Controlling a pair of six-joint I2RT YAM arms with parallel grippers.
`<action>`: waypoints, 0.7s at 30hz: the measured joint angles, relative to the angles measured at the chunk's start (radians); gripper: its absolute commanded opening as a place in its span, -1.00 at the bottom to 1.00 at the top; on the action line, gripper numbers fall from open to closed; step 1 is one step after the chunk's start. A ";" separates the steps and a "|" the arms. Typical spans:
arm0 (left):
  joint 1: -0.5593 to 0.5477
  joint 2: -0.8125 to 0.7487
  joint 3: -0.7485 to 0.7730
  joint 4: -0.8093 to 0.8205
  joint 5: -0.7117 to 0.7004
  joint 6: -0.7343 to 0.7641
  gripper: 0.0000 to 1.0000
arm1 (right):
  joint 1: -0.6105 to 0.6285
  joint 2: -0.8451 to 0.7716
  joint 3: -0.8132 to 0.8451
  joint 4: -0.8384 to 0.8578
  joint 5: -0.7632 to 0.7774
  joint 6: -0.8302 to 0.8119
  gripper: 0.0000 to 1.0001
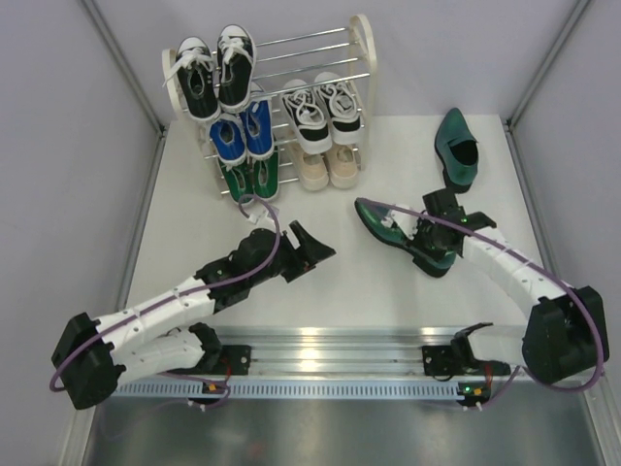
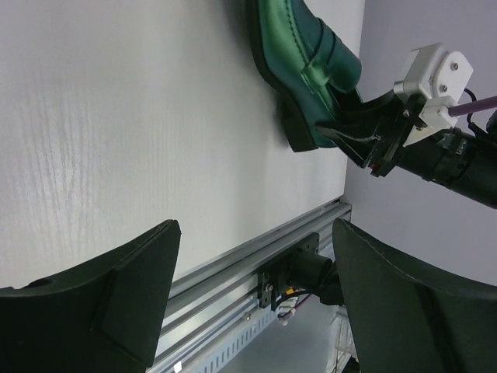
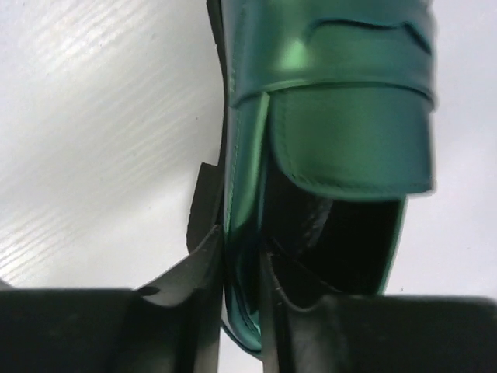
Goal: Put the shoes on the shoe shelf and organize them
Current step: Place the shoe at the center of the board.
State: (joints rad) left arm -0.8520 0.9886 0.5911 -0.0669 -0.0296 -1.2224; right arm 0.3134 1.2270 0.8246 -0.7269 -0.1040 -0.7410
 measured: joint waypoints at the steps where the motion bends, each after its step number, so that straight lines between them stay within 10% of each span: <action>1: -0.002 0.000 -0.001 0.000 -0.003 -0.004 0.69 | 0.026 0.014 0.000 0.020 0.014 0.011 -0.43; 18: -0.015 0.005 -0.007 0.004 -0.021 -0.010 0.69 | 0.060 -0.109 0.215 -0.127 -0.248 -0.036 0.98; 21: -0.015 0.005 -0.007 0.005 -0.022 -0.010 0.69 | -0.066 -0.126 0.217 -0.144 -0.385 -0.135 0.99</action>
State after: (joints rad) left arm -0.8669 0.9932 0.5842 -0.0624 -0.0513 -1.2324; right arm 0.2470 1.1007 1.0412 -0.8707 -0.4892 -0.8761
